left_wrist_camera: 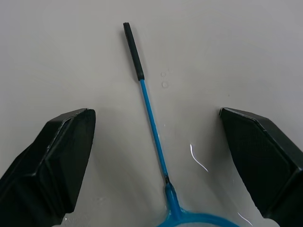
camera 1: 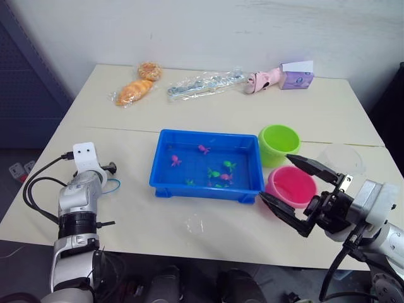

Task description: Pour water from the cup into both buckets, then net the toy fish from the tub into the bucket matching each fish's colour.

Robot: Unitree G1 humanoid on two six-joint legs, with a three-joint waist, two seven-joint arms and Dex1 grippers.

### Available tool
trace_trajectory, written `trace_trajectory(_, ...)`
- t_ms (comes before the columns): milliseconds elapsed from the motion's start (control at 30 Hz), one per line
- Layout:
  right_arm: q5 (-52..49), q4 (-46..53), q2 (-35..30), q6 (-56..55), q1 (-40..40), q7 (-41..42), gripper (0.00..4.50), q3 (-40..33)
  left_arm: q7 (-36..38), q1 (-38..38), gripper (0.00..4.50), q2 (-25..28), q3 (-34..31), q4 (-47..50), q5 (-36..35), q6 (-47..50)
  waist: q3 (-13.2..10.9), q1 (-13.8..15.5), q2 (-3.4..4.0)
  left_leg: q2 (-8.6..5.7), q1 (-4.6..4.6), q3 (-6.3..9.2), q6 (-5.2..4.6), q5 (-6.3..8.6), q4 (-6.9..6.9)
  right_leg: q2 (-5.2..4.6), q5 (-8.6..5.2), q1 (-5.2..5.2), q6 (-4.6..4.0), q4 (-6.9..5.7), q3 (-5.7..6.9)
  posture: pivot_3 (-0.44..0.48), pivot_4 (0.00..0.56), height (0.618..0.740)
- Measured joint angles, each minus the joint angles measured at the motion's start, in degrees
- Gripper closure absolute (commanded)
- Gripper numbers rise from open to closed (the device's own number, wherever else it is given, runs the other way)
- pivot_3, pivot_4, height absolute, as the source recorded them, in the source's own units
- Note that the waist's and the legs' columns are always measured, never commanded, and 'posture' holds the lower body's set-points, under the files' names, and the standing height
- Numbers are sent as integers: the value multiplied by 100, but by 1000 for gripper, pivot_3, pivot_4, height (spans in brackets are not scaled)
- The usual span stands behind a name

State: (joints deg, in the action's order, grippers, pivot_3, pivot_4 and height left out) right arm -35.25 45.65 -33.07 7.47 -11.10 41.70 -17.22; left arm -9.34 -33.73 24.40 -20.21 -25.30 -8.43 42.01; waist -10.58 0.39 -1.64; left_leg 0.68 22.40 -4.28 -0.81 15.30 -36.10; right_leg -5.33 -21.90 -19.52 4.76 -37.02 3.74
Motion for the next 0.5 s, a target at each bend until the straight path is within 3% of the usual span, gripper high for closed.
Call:
trace_trajectory(333,-15,116,-56,149,457,-206,0,142,-71,240,4424,-119,-462,251,-239,196,3,-128,1,4,-16,-6,6,-3,5,1,0,3,0,-10,-5,0,150,740)
trace_trajectory(500,-41,39,-107,154,472,-114,0,142,-103,358,4472,-125,-658,447,-337,323,4,-173,1,4,-17,-6,5,-2,4,1,0,5,0,-11,-6,0,150,740)
